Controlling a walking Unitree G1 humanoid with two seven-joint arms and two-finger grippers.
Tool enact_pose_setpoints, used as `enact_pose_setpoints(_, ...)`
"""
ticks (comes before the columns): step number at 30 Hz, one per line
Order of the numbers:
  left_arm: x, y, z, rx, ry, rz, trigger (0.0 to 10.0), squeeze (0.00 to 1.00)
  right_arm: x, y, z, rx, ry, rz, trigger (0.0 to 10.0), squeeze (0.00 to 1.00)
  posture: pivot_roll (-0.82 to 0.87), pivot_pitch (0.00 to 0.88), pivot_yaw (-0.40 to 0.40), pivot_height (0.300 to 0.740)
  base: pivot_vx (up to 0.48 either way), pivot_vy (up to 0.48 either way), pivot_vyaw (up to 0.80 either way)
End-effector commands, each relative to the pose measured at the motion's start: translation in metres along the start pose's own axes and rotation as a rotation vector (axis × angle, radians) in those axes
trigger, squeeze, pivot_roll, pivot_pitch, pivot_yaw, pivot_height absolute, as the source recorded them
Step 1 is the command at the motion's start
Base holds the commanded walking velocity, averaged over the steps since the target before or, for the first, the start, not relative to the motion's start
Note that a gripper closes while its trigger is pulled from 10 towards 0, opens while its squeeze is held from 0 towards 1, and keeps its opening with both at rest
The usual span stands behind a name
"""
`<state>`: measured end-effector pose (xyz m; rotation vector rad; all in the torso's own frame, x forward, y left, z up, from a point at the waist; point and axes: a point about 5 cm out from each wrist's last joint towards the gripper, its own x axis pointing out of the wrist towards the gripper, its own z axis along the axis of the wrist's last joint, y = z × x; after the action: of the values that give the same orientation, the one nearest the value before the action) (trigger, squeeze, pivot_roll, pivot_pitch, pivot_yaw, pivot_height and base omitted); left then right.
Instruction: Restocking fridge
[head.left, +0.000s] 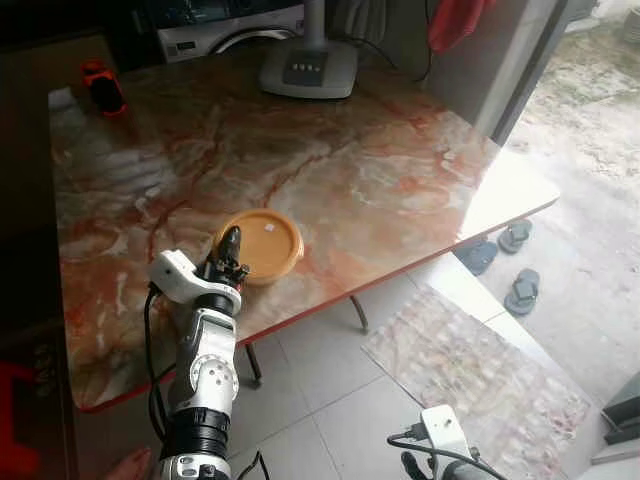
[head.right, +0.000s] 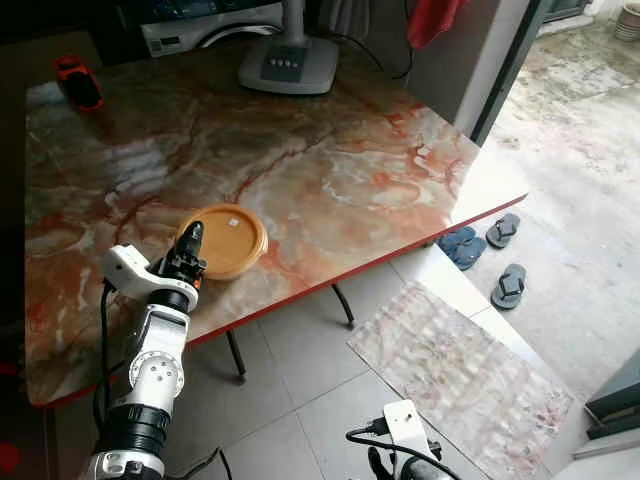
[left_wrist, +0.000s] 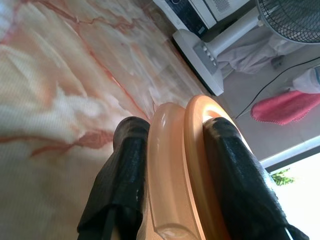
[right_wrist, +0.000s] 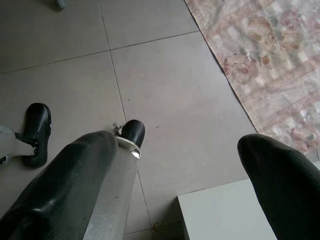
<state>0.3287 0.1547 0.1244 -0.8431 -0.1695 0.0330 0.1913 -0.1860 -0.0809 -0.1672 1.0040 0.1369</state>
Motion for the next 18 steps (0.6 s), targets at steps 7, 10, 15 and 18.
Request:
enact_pose_setpoints(7,-0.001,-0.003,0.003,0.068,0.004,-0.027,0.0,0.00,0.000,0.000,-0.004,-0.011,0.015,0.001,10.0,0.00,0.02,0.120,-0.028,0.740,0.000,0.000,0.00)
enact_pose_setpoints(10,-0.003,-0.004,-0.001,0.223,0.029,-0.051,9.9,0.00,0.000,0.001,-0.002,-0.007,0.010,0.001,10.0,0.00,0.02,0.118,-0.027,0.740,0.000,0.000,0.00)
enact_pose_setpoints(15,-0.011,-0.006,0.007,0.295,-0.027,-0.071,10.0,0.00,0.000,0.000,0.005,0.006,-0.035,-0.010,10.0,0.00,0.02,0.109,-0.025,0.740,0.000,0.000,0.00)
enact_pose_setpoints(18,-0.017,-0.010,0.016,0.299,-0.076,-0.098,10.0,0.00,0.001,-0.002,0.017,0.047,-0.101,-0.025,10.0,0.00,0.03,0.100,-0.026,0.740,0.000,0.000,0.00)
